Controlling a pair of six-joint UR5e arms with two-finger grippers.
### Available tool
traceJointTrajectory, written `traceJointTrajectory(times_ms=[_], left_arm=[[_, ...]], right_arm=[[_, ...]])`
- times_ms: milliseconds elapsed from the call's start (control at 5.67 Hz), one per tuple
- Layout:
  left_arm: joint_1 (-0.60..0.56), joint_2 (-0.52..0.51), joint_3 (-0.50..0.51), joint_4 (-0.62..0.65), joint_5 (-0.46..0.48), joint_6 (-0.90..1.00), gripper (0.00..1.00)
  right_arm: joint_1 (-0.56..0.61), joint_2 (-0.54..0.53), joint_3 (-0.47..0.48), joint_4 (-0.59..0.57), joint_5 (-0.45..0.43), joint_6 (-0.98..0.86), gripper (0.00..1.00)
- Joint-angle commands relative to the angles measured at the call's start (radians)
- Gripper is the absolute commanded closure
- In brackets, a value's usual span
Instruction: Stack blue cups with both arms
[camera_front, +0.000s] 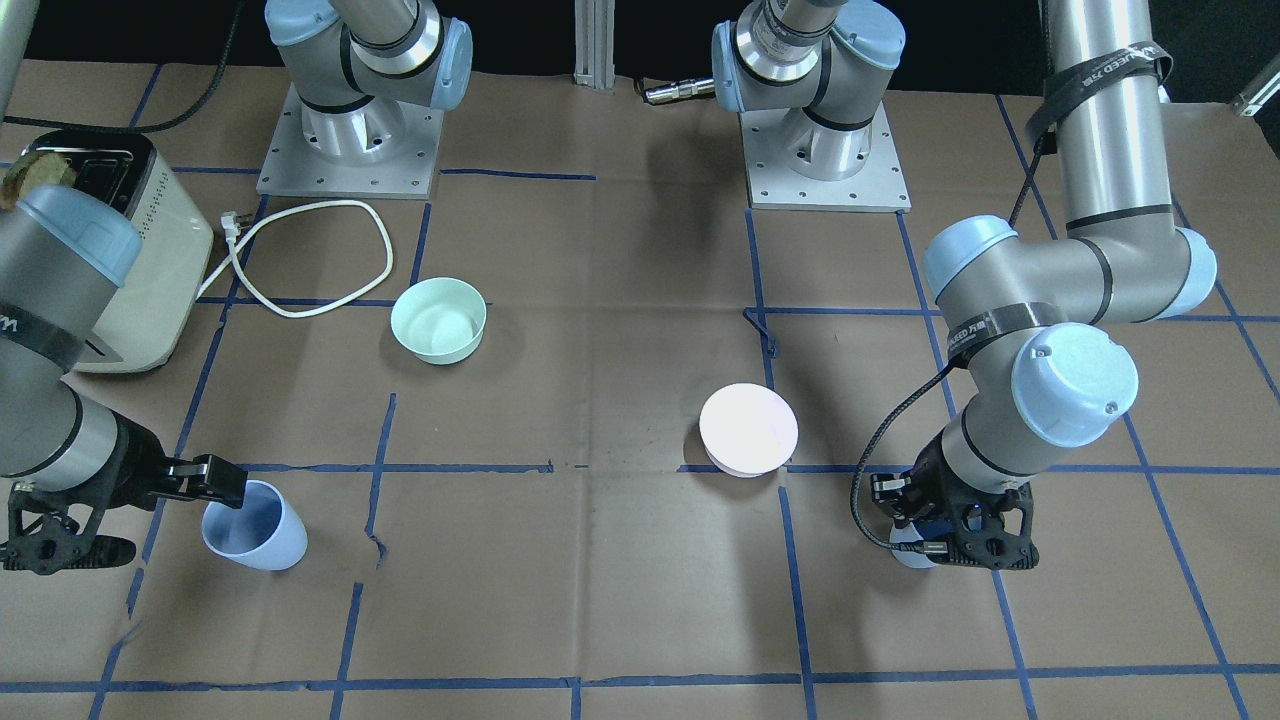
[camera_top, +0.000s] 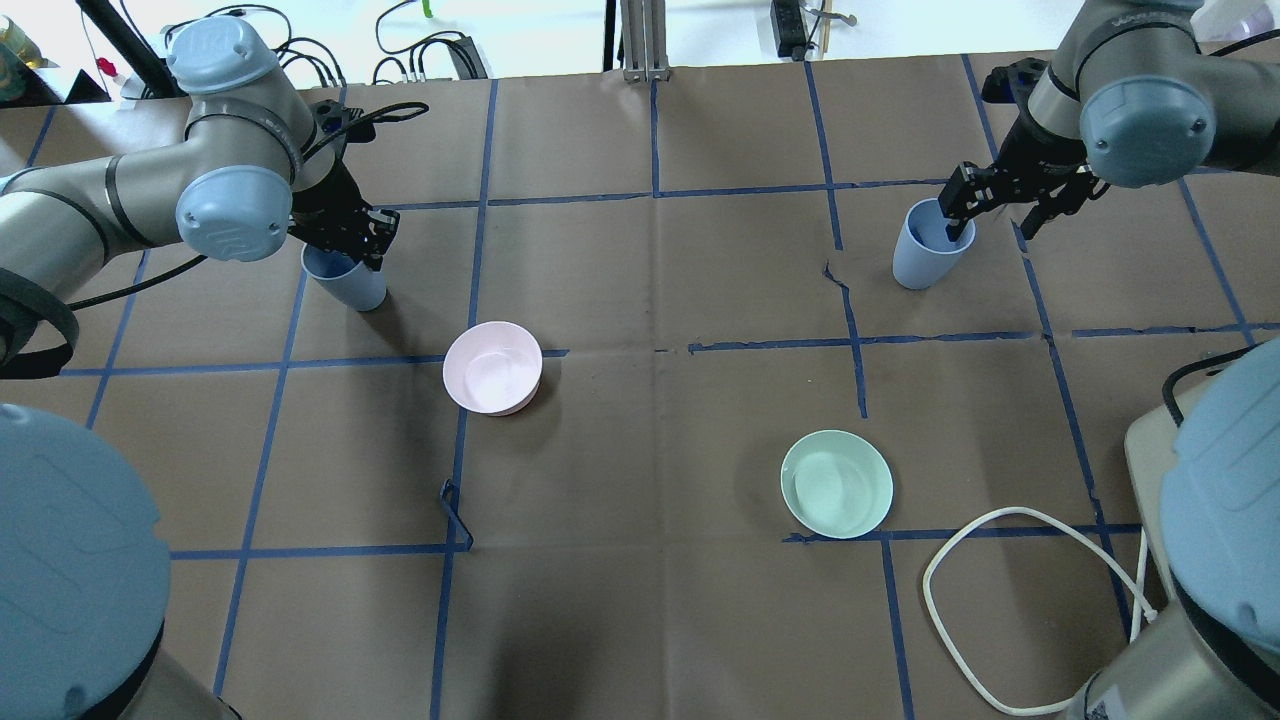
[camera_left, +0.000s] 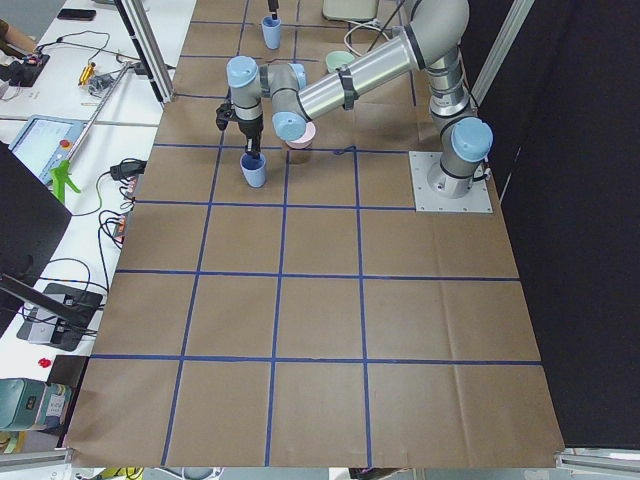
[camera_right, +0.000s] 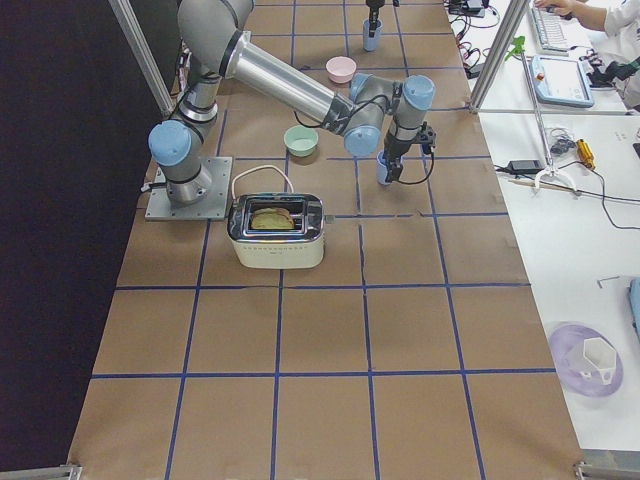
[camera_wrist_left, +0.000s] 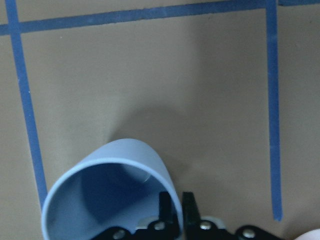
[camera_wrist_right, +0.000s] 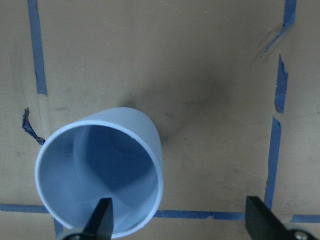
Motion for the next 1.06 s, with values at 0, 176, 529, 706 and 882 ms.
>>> traceJointTrajectory(times_ms=[0, 176, 529, 706, 882], left_arm=[[-0.044, 0.005, 0.02, -0.005, 0.002, -0.017, 1.0], [-0.147, 0.006, 0.064, -0.002, 0.008, -0.068, 1.0], [-0.356, -0.076, 0.211, 0.0, 0.01, -0.274, 1.0], [-0.448, -0.14, 0.277, 0.003, 0.026, -0.339, 0.99], [-0.505, -0.196, 0.337, 0.012, 0.022, -0.39, 0.99]], right_arm=[[0.002, -0.001, 0.02, -0.015, 0.002, 0.002, 0.33], [0.006, -0.004, 0.02, -0.014, 0.0, 0.022, 0.62], [0.015, -0.007, 0.019, -0.012, 0.002, 0.044, 0.9], [0.02, -0.009, 0.01, -0.011, 0.002, 0.073, 0.92], [0.02, -0.018, -0.01, -0.009, 0.002, 0.076, 0.93]])
